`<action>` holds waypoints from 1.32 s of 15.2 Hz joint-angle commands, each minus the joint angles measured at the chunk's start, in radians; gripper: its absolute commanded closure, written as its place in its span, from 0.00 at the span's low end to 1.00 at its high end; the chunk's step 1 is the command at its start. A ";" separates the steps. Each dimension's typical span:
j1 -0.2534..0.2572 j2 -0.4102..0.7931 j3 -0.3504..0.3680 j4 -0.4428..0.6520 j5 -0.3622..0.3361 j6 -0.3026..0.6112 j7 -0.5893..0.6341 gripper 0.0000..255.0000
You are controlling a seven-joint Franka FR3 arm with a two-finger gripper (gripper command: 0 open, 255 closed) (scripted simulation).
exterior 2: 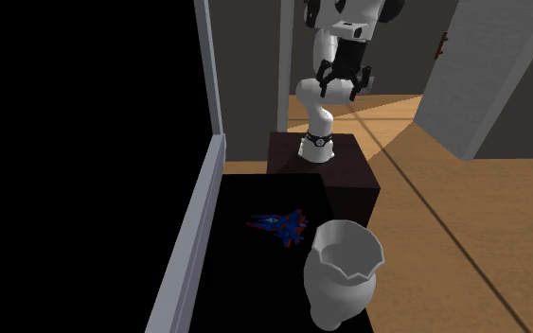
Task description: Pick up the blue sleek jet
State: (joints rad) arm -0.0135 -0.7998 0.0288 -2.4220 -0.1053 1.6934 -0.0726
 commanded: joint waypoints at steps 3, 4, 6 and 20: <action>-0.008 0.054 -0.022 -0.013 -0.002 0.063 -0.007 0.00; -0.012 0.082 -0.032 -0.018 -0.003 0.094 -0.011 0.00; -0.020 0.143 -0.053 -0.023 -0.002 0.156 -0.019 0.00; -0.043 0.657 -0.184 0.092 0.086 0.515 -0.125 0.00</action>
State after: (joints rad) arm -0.0533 -0.1868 -0.1437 -2.3450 -0.0321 2.1829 -0.1810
